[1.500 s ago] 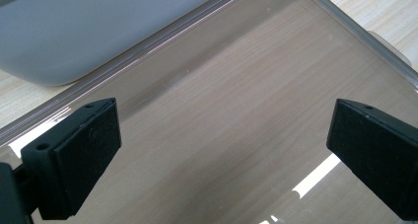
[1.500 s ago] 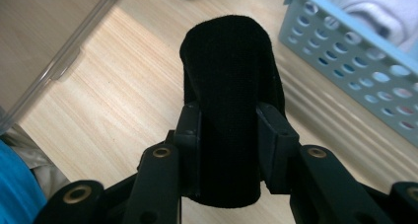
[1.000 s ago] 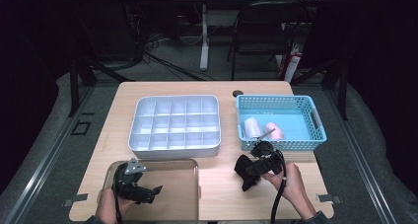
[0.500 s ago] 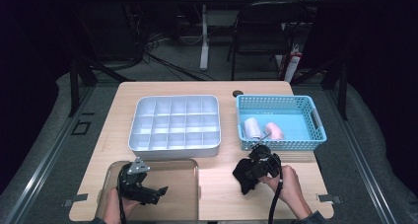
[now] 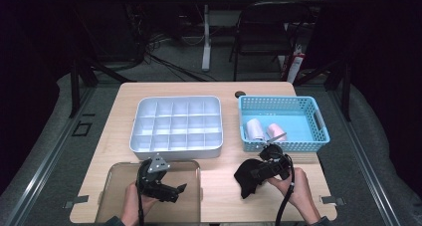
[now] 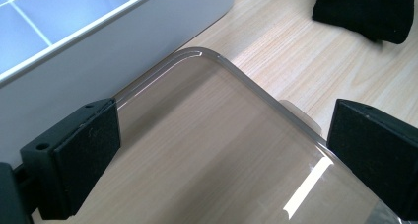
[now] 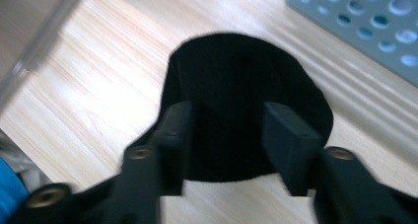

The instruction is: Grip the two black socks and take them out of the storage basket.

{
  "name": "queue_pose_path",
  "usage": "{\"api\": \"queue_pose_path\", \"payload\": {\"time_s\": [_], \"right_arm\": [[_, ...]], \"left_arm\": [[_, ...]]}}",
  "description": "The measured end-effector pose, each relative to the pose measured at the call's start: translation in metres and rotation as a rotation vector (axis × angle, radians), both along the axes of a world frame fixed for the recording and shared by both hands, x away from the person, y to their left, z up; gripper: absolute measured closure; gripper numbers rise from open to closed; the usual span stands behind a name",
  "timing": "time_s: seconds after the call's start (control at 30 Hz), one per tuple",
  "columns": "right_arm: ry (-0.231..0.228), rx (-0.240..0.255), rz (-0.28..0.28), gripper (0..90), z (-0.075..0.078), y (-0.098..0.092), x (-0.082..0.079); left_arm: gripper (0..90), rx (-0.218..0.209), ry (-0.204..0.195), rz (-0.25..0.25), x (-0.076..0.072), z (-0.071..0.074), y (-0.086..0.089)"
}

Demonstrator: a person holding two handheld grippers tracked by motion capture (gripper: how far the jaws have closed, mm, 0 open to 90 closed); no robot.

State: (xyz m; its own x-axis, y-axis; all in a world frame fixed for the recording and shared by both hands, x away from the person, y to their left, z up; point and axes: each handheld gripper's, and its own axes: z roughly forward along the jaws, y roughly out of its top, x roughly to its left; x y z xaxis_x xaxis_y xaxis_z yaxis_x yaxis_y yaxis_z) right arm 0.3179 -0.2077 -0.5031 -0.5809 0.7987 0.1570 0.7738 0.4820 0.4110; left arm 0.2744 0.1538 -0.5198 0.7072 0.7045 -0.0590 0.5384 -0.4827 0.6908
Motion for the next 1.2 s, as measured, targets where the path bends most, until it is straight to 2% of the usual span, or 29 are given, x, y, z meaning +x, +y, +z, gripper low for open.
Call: {"api": "queue_pose_path", "payload": {"time_s": [0.07, 0.13, 0.17, 0.3, 0.33, 0.37, 0.4, 0.43, 0.47, 0.5, 0.57, 0.6, 0.63, 0.7, 0.87, 1.1, 1.2], "right_arm": [[-0.001, 0.013, -0.003, 64.3, -0.005, 0.003, 0.000], [0.016, -0.010, 0.013, 67.0, -0.010, 0.004, 0.002], [0.022, 0.002, -0.001, 67.5, -0.015, 0.006, 0.003], [0.057, -0.044, 0.020, 71.8, -0.027, 0.006, 0.008], [0.069, -0.038, 0.008, 72.4, -0.033, 0.007, 0.008], [0.085, -0.054, 0.023, 72.9, -0.037, 0.006, 0.010], [0.076, -0.023, 0.016, 72.6, -0.039, 0.006, 0.010], [0.076, -0.040, 0.021, 70.6, -0.037, 0.004, 0.011], [0.077, -0.012, 0.013, 68.2, -0.036, 0.004, 0.011], [0.074, -0.027, 0.021, 66.1, -0.034, 0.002, 0.011], [0.059, -0.011, 0.011, 60.7, -0.031, -0.002, 0.010], [0.057, -0.008, 0.025, 58.4, -0.027, -0.006, 0.010], [0.045, 0.040, -0.001, 56.7, -0.026, -0.008, 0.009], [0.009, 0.049, -0.009, 55.9, -0.020, -0.016, 0.010], [-0.051, 0.049, -0.099, 57.9, -0.012, -0.035, 0.012], [-0.043, -0.009, -0.200, 57.5, -0.026, -0.049, 0.022], [-0.005, -0.013, -0.202, 57.5, -0.033, -0.052, 0.027]], "left_arm": [[0.2, 0.009, -0.005, -0.002, 0.002, -0.001, 0.000], [0.2, 0.001, -0.005, 0.005, 0.002, -0.002, 0.001], [0.2, 0.003, 0.001, 0.006, 0.003, -0.003, 0.002], [0.2, 0.005, 0.005, 0.003, 0.003, -0.007, 0.008], [0.2, 0.003, 0.011, 0.004, 0.004, -0.007, 0.009], [0.2, 0.006, 0.010, 0.005, 0.004, -0.008, 0.011], [0.2, 0.009, 0.014, 0.004, 0.005, -0.008, 0.013], [0.2, 0.005, 0.011, 0.014, 0.005, -0.009, 0.015], [0.2, 0.002, 0.013, 0.017, 0.005, -0.009, 0.017], [0.2, 0.006, 0.013, 0.015, 0.005, -0.008, 0.019], [0.2, 0.005, 0.012, 0.022, 0.006, -0.008, 0.022], [0.2, 0.004, 0.012, 0.027, 0.007, -0.009, 0.023], [0.2, 0.005, 0.013, 0.027, 0.007, -0.009, 0.024], [0.2, 0.008, 0.005, 0.029, 0.007, -0.009, 0.025], [0.2, 0.013, 0.009, 0.025, 0.008, -0.010, 0.025], [0.2, 0.019, 0.018, 0.019, 0.008, -0.010, 0.023], [0.2, 0.026, 0.016, 0.016, 0.008, -0.011, 0.023]]}}
